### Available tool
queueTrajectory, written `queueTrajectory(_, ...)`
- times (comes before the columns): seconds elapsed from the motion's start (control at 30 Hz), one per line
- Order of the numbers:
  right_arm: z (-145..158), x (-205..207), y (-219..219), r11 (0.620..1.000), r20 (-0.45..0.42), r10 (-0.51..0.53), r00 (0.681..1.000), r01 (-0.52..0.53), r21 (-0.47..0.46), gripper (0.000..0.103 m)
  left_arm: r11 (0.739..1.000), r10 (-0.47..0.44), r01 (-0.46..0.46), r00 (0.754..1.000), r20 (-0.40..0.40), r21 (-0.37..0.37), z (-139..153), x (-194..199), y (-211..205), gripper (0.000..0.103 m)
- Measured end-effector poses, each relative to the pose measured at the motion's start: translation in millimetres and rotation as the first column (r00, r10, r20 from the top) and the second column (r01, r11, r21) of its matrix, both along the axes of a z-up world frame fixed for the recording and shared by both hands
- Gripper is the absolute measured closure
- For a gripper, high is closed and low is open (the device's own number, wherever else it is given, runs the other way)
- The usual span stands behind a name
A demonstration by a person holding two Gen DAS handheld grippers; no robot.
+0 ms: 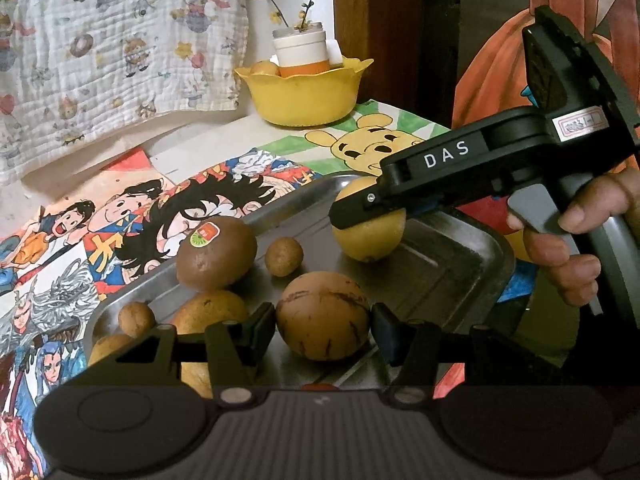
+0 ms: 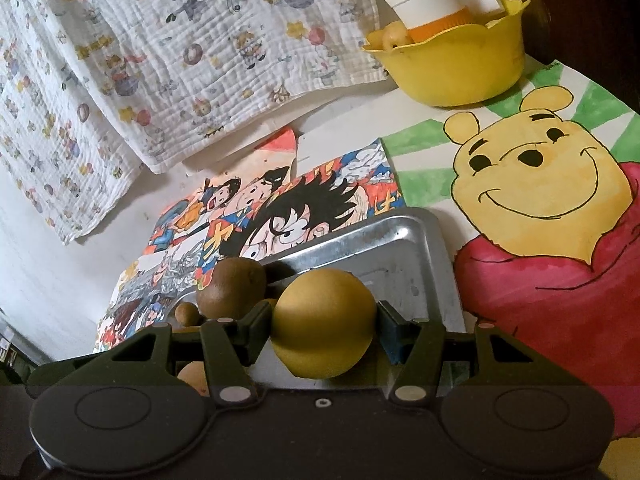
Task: Organize fruits
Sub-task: 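Carry the striped fruit with the left tool while the right tool carries the lemon to the tray, then lower both fruits into the tray and open both tools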
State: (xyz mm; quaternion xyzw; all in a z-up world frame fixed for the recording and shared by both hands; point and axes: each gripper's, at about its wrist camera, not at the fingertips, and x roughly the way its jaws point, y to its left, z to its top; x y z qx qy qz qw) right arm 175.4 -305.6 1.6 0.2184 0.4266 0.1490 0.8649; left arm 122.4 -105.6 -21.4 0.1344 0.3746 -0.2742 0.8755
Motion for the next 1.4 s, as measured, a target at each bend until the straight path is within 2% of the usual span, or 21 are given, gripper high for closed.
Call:
queueTrajectory(0.2, -2, -3, -1, 1.0, 0.021, -0.008, 1.0, 0.008, 0.001, 0.044, 1.0, 0.003, -0.004, 1.0, 0.029, 0.029, 0, -5, -5, 0.045)
queueTrajectory(0.4, -3, -5, 0, 1.0, 0.044, -0.015, 0.999, 0.015, -0.002, 0.044, 1.0, 0.022, -0.023, 0.999, 0.025, 0.019, 0, -4, -3, 0.045)
queueTrajectory(0.73, -4, -10, -3, 1.0, 0.055, -0.023, 0.998, 0.023, 0.018, 0.043, 0.999, 0.051, -0.05, 0.997, 0.063, -0.017, 13, -8, 0, 0.039)
queueTrajectory(1.03, 6, -14, -11, 0.999, 0.104, -0.038, 0.994, 0.035, 0.038, 0.039, 0.995, 0.088, -0.084, 0.993, 0.084, -0.046, 23, -14, 6, 0.025)
queueTrajectory(1.4, 15, -25, -11, 0.999, 0.163, -0.04, 0.986, 0.042, -0.006, 0.025, 0.97, 0.209, -0.196, 0.974, 0.09, -0.141, 36, -24, 33, 0.008)
